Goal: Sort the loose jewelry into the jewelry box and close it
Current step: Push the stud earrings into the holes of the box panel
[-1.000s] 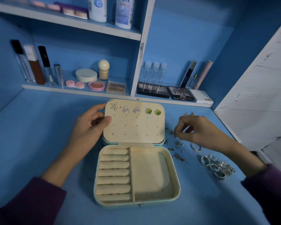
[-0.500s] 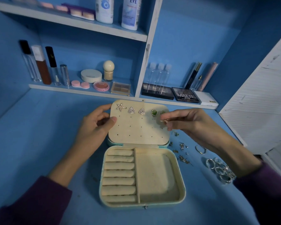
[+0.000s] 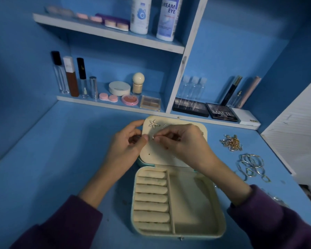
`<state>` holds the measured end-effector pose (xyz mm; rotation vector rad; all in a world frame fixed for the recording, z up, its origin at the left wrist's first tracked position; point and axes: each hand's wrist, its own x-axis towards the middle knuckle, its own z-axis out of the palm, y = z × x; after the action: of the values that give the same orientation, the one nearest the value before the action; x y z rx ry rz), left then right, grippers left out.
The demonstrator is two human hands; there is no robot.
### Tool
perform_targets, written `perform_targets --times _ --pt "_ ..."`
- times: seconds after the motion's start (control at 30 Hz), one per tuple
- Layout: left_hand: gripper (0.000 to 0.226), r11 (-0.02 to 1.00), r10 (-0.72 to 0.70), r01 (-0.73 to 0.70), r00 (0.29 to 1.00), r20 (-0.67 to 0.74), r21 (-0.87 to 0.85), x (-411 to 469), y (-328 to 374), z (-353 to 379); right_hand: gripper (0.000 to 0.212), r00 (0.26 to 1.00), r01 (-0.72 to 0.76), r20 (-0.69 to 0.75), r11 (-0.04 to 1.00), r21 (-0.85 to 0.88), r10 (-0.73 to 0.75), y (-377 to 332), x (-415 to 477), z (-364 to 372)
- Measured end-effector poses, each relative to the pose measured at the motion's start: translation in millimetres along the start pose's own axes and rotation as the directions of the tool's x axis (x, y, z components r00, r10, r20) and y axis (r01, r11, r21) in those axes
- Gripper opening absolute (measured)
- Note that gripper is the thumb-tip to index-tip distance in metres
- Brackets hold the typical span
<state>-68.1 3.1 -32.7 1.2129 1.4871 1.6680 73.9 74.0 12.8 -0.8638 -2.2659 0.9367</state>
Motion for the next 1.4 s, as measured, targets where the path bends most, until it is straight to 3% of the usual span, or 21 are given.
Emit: perform_targets --times 0.27,0.87,1.03,1.17,1.4 --pt "0.034 1.000 0.006 -0.006 1.000 0.017 0.015 -0.1 -2.6 -1.9 0.006 0.998 0.034 -0.048 0.993 -0.111 -0.040 -1.1 4.0 6.6" --pt "0.036 0.998 0.045 -0.046 0.999 0.020 0.037 -1.1 0.3 -2.1 0.008 0.996 -0.034 -0.078 0.999 -0.018 0.032 -2.0 4.3 5.6" --pt "0.036 0.999 0.045 -0.046 0.998 0.035 0.004 -3.4 3.1 -2.8 0.012 0.977 -0.006 -0.209 0.986 -0.169 -0.030 -1.4 4.5 9.7" --pt "0.038 0.998 0.057 -0.057 0.997 0.052 0.000 -4.5 4.1 -2.6 0.006 0.975 0.017 -0.207 0.954 -0.299 -0.082 -1.7 0.8 13.0" --pt "0.036 0.998 0.069 -0.069 0.997 0.030 0.003 -3.9 4.3 -1.2 0.006 0.978 0.038 -0.180 0.939 -0.342 -0.106 -4.7 -2.6 14.3"
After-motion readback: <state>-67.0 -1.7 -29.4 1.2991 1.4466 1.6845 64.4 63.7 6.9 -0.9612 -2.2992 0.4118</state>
